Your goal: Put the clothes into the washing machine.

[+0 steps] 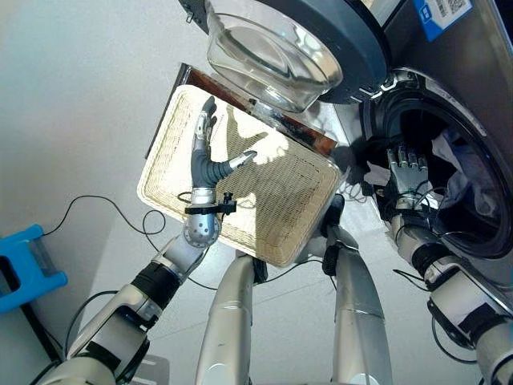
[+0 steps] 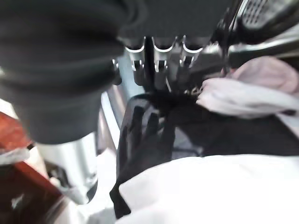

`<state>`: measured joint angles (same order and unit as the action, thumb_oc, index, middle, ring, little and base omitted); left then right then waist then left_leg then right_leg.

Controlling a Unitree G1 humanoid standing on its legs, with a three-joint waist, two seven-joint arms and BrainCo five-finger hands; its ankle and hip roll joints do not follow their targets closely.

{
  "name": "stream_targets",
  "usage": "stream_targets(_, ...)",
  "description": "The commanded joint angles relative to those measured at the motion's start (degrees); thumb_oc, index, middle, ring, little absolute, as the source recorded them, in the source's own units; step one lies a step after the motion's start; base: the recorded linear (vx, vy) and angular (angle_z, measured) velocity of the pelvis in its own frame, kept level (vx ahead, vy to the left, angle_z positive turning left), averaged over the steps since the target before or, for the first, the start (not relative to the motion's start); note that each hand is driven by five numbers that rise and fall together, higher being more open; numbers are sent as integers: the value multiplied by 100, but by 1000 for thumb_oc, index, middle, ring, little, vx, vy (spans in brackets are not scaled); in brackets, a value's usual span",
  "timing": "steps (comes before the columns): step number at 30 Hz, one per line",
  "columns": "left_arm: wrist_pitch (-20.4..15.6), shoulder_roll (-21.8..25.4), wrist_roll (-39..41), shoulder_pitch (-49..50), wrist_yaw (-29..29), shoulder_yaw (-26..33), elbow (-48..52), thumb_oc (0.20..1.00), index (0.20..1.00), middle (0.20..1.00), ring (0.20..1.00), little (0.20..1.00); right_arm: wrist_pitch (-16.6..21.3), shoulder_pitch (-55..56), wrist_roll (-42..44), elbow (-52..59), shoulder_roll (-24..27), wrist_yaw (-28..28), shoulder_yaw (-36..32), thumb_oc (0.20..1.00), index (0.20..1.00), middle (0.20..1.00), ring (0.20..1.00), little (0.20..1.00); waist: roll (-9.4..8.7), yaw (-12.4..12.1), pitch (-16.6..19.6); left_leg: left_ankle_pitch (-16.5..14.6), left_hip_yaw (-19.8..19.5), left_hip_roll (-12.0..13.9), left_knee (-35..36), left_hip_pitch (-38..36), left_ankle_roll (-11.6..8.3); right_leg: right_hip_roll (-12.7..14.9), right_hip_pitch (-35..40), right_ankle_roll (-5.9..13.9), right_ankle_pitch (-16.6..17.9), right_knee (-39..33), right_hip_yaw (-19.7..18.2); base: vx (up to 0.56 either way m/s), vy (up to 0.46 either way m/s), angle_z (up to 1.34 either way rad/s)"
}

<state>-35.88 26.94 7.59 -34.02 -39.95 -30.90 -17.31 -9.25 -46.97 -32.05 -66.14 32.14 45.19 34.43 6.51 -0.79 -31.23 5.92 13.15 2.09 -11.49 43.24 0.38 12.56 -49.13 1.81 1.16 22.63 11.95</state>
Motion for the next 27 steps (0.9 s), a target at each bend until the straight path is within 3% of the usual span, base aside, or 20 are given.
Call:
stream_targets(1,-293,-199,-168,-96,-24,32,167,1000,1000,1000,1000,1000,-78,-142,-196,-125,329,-241,120,1000,1000,1000,1000,1000,358,-11,144,-728,244,-254,-604,170,-239,47,-69,629,141,30,362,0,0,0)
stream_targets(5,-299,-216,-177,-114,-20,30,149,1000,1000,1000,1000,1000,-143,-195,-146,-233,325,-461,154,1000,1000,1000,1000,1000,382,-26,144,-713,237,-258,-604,213,-242,63,-126,632,163,36,355,-4,-5,2)
stream_targets(7,-250,-251,-253,-163,-20,50,214,1000,1000,1000,1000,1000,-496,-332,-210,-541,360,-956,123,1000,1000,1000,1000,1000,481,-67,144,-652,250,-281,-569,335,-251,110,-290,658,245,13,324,-32,-22,6)
stream_targets(18,-202,-267,-285,-198,-169,90,731,1000,1000,1000,1000,1000,-1174,-830,-690,-1135,727,-1869,275,1000,1000,1000,1000,1000,747,-195,144,-570,208,-380,-602,737,-261,211,-780,668,356,48,243,-14,1,3)
stream_targets(23,-84,-297,-198,-54,-37,183,1163,1000,1000,1000,1000,1000,-1663,-970,-1713,-1362,831,-3217,504,1000,1000,1000,1000,1000,813,-280,144,-542,177,-394,-631,939,-280,260,-1005,663,372,120,242,-30,7,7)
stream_targets(27,-56,-329,-271,29,18,199,1278,1000,1000,1000,1000,1000,-1858,-975,-2294,-1455,831,-3706,565,1000,1000,1000,1000,1000,816,-321,144,-520,155,-383,-610,997,-282,278,-1074,667,376,158,260,-9,-4,2)
